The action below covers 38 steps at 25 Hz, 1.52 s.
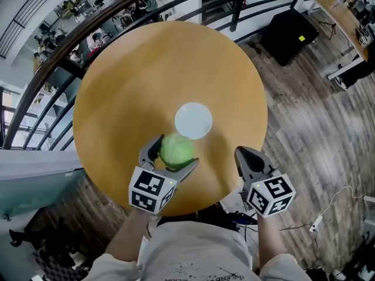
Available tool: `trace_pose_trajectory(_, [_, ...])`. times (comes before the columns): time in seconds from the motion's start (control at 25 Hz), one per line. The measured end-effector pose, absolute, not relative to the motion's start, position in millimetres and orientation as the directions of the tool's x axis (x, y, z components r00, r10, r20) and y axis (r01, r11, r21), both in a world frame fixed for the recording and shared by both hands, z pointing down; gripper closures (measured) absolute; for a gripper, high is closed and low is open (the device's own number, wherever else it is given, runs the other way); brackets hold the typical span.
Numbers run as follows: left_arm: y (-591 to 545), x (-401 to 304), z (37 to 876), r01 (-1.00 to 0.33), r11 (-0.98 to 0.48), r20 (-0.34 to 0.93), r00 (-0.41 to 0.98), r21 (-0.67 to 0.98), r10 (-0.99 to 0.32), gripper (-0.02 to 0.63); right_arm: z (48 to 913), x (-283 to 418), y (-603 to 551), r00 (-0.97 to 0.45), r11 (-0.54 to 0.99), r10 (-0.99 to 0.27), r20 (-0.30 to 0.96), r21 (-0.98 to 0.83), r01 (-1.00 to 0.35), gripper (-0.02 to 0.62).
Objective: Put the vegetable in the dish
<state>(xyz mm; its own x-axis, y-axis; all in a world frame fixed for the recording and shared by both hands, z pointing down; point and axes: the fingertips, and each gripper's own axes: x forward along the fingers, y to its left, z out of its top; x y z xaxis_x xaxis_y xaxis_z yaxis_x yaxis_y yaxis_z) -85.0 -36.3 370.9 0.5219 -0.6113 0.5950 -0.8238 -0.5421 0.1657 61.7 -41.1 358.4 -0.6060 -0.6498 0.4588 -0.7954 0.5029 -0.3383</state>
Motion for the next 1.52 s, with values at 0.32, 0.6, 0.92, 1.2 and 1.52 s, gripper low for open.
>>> trace_pose_trajectory(0.32, [-71,-76,407,-0.821,-0.546,0.626,0.516,0.167,-0.584,0.121,386,58,-59,-0.611,0.49,-0.631,0.479,-0.364,-0.792,0.57])
trace_pose_trajectory(0.6, [-100,-70,440,-0.814,-0.564,0.67,0.496,0.137,-0.553,0.121,405,54,-76,-0.617,0.482,-0.623,0.48,-0.385,-0.787,0.569])
trace_pose_trajectory(0.92, [-127,-65,491,-0.822,-0.558,0.719,0.454,0.111,-0.526,0.121,432,61,-83,-0.617,0.457,-0.613,0.493,-0.416,-0.786,0.57])
trace_pose_trajectory(1.2, [-141,-59,520,-0.81,-0.58,0.754,0.435,0.087,-0.493,0.121,448,61,-87,-0.621,0.442,-0.606,0.497,-0.439,-0.782,0.57])
trace_pose_trajectory(1.52, [-151,-52,550,-0.798,-0.599,0.786,0.41,0.063,-0.464,0.121,468,73,-82,-0.608,0.4,-0.601,0.519,-0.463,-0.791,0.57])
